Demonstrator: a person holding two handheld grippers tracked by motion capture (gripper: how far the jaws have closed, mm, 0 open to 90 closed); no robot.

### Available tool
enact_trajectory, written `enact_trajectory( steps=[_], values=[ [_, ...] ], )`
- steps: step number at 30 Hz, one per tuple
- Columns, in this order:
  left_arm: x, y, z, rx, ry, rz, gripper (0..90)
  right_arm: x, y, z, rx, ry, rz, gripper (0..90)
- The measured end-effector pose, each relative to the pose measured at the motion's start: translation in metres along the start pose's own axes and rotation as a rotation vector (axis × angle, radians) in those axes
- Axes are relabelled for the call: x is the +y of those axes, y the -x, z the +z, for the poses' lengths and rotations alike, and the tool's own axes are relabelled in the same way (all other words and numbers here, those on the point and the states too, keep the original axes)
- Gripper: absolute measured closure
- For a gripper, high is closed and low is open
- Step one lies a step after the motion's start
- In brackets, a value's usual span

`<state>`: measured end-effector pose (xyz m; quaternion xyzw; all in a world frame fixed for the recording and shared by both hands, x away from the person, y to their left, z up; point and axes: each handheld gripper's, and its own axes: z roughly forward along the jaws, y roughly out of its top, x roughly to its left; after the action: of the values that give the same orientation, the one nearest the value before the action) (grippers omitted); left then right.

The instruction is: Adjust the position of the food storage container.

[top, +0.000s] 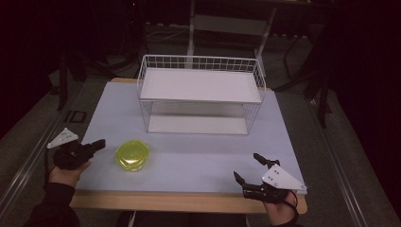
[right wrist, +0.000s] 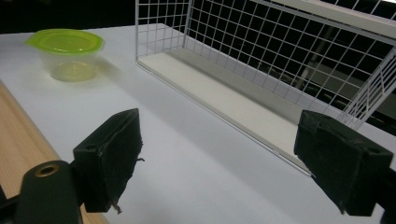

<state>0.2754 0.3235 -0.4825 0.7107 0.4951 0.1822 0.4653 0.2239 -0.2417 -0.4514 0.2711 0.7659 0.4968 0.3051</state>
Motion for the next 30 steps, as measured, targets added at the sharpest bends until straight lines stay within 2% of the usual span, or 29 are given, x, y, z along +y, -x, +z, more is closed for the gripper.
enact_trajectory(
  steps=[1,2,3,4,5,6,8,11,12,15,17,18,25,28,30],
  values=[
    [0.000,0.000,0.000,0.000,0.000,0.000,90.0,0.000,0.000,0.000,0.001,0.002,0.000,14.9],
    [-0.002,-0.001,0.003,0.014,-0.026,-0.010,90.0,0.000,0.000,0.000,0.000,0.004,-0.001,14.9],
    [-0.004,-0.003,0.007,0.006,-0.050,-0.020,90.0,0.000,0.000,0.000,0.001,0.005,-0.001,14.9],
    [-0.008,-0.004,0.014,-0.004,-0.097,-0.017,90.0,0.000,0.000,0.000,0.000,0.006,-0.001,15.0],
    [-0.008,-0.004,0.014,-0.004,-0.097,-0.017,90.0,0.000,0.000,0.000,0.000,0.006,-0.001,15.0],
    [-0.012,-0.005,0.021,-0.021,-0.144,-0.031,90.0,0.000,0.000,0.000,0.002,0.004,-0.001,15.0],
    [-0.013,-0.004,0.025,-0.011,-0.160,-0.023,90.0,0.000,0.000,0.000,0.003,-0.001,0.001,15.0],
    [-0.016,-0.001,0.037,-0.042,-0.213,-0.024,90.0,0.000,0.000,0.001,0.007,0.000,0.004,15.0],
    [-0.016,-0.001,0.037,-0.042,-0.213,-0.024,90.0,0.000,0.000,0.001,0.005,-0.003,0.003,15.0],
    [-0.018,0.004,0.047,-0.071,-0.255,-0.025,90.0,0.000,0.000,0.001,0.007,-0.002,0.006,15.0],
    [-0.018,0.004,0.047,-0.071,-0.255,-0.025,90.0,0.000,0.000,0.001,0.008,-0.004,0.007,15.0],
    [-0.017,0.006,0.054,-0.095,-0.258,-0.040,90.0,0.000,0.000,0.001,0.012,-0.008,0.012,15.0],
    [-0.011,0.021,0.074,-0.108,-0.291,-0.007,90.0,0.000,0.001,0.001,0.015,-0.010,0.014,15.0],
    [-0.009,0.027,0.079,-0.115,-0.291,-0.005,90.0,-0.001,0.001,0.002,0.017,-0.012,0.015,15.0],
    [-0.005,0.035,0.086,-0.136,-0.290,0.004,90.0,0.000,0.001,0.001,0.017,-0.012,0.016,15.0]
  ],
)
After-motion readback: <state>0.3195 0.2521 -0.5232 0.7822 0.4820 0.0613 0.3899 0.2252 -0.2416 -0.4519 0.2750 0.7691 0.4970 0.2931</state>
